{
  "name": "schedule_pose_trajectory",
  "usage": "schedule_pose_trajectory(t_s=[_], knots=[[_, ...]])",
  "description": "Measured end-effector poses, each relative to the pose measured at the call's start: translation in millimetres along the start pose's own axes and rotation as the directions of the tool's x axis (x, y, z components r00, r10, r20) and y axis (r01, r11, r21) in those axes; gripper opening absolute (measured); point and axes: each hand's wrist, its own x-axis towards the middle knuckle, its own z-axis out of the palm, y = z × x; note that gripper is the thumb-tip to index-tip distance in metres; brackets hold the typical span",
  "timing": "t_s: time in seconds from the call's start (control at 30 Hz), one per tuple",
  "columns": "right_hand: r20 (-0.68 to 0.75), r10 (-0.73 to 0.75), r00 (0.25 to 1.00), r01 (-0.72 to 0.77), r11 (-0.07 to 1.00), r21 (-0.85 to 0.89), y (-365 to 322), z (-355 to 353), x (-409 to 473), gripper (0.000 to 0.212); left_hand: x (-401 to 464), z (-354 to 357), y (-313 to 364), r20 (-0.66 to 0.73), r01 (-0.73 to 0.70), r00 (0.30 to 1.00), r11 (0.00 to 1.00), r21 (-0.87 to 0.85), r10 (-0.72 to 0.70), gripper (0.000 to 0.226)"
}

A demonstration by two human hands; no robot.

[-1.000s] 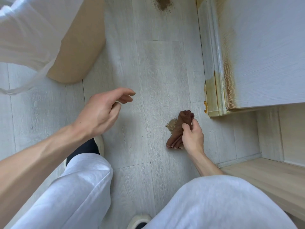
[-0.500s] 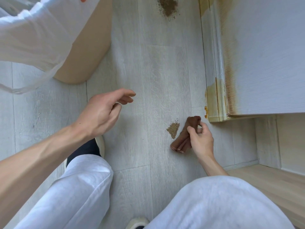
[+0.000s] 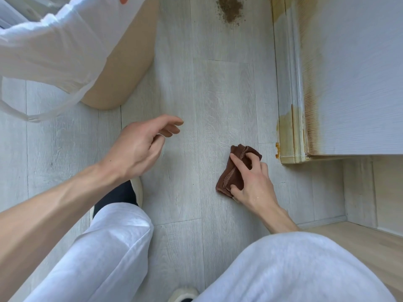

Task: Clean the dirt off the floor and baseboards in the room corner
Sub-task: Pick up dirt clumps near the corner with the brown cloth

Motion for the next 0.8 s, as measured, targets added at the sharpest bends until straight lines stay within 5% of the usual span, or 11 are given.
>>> schedule_pose_trajectory(t_s=[0.17,0.53,0.8], knots=[[0.056,-0.026,0.998,0.035,0.986,-0.166,-10,-6,9,0.091,-1,1,0,0.008,0.005,1.0,1.0,0.029,-0.006,0.056],[0.124,-0.074,0.99,0.092,0.986,-0.142,-8,-9,15,0.093,9,5,7,0.031,0.009,0.999,0.999,0.044,-0.01,0.058],[-0.028,-0.198,0.98,0.193,0.974,-0.115,-1,15,8,0.052,14,9,9,0.05,0.003,0.999,1.0,0.03,-0.005,0.057]])
